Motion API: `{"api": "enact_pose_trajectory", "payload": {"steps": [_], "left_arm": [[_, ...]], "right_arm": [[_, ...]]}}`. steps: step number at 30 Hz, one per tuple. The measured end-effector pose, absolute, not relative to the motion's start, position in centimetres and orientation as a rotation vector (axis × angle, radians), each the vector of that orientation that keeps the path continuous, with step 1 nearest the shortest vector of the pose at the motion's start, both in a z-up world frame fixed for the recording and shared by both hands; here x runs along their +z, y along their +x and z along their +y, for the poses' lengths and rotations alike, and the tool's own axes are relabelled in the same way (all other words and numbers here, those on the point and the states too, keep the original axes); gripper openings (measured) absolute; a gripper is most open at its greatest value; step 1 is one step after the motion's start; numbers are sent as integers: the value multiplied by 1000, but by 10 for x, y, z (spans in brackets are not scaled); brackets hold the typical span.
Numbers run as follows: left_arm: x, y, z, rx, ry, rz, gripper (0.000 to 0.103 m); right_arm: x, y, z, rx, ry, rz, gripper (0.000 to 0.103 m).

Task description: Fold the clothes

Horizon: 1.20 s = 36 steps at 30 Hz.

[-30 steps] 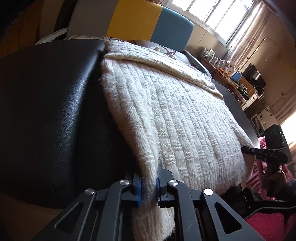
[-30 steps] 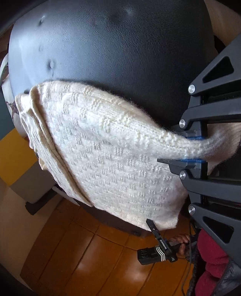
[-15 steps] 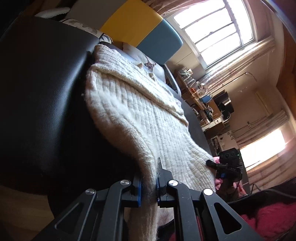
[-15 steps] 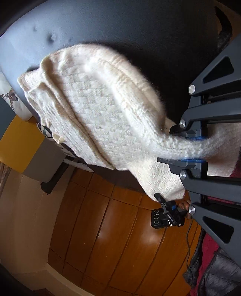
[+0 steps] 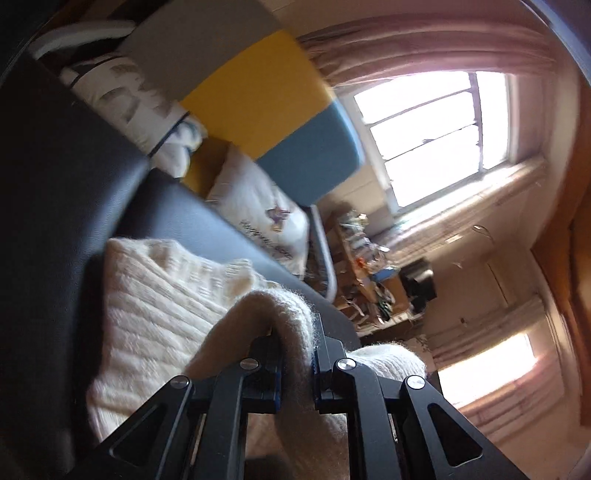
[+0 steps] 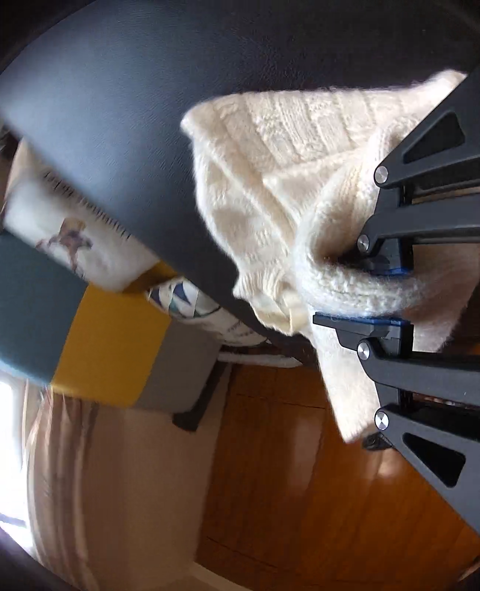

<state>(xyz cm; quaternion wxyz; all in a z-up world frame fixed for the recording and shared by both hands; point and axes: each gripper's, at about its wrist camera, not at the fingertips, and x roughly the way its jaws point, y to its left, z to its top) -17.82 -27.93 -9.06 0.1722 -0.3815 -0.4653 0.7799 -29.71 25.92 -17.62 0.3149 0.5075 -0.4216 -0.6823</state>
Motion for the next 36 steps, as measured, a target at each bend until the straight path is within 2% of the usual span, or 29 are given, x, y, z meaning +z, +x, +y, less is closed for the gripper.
{"api": "enact_pose_trajectory", "payload": {"steps": [4,9,10,12,13,14,15,18,21,24,27,32,34,36], "left_arm": [[-152,-205,-296,2116,-1250,-1585,12],[-156,-189,-315,2033,-1093,-1682,15],[-153,-186,-319,2038,-1072,-1682,16],[-147,-180,-328,2054,-1033,-1675,28],[-144,-177,-332,2062,-1013,-1672,34],[-142,-176,-337,2062,-1013,-1672,47],[-140,-175,-343,2074,-1037,-1680,50],[-127,-168,-356,2207,-1044,-1623,50],[-119,-155,-349,2362,-1162,-1386,50],[-121,-133,-332,2418,-1224,-1167,50],[-131,-111,-317,2424,-1240,-1039,50],[-151,-94,-299,2357,-1250,-1001,50],[-154,-95,-293,2358,-1252,-990,50],[-154,-94,-289,2359,-1248,-985,50]], "right_arm": [[-206,-308,269,-1727,1341,-1262,18],[-195,-304,280,-1659,1217,-1301,32],[-191,-304,281,-1635,1198,-1314,35],[-185,-307,281,-1588,1170,-1360,38],[-183,-309,281,-1564,1163,-1392,44],[-182,-311,283,-1540,1179,-1437,46],[-182,-312,284,-1518,1192,-1477,48],[-175,-314,286,-1553,1209,-1478,50],[-159,-304,293,-1615,1157,-1424,50],[-133,-286,292,-1760,1128,-1211,51],[-106,-255,281,-1973,1123,-849,51],[-111,-215,234,-2184,1220,-177,51],[-127,-214,218,-2206,1269,-13,51],[-142,-214,216,-2205,1294,33,51]]}}
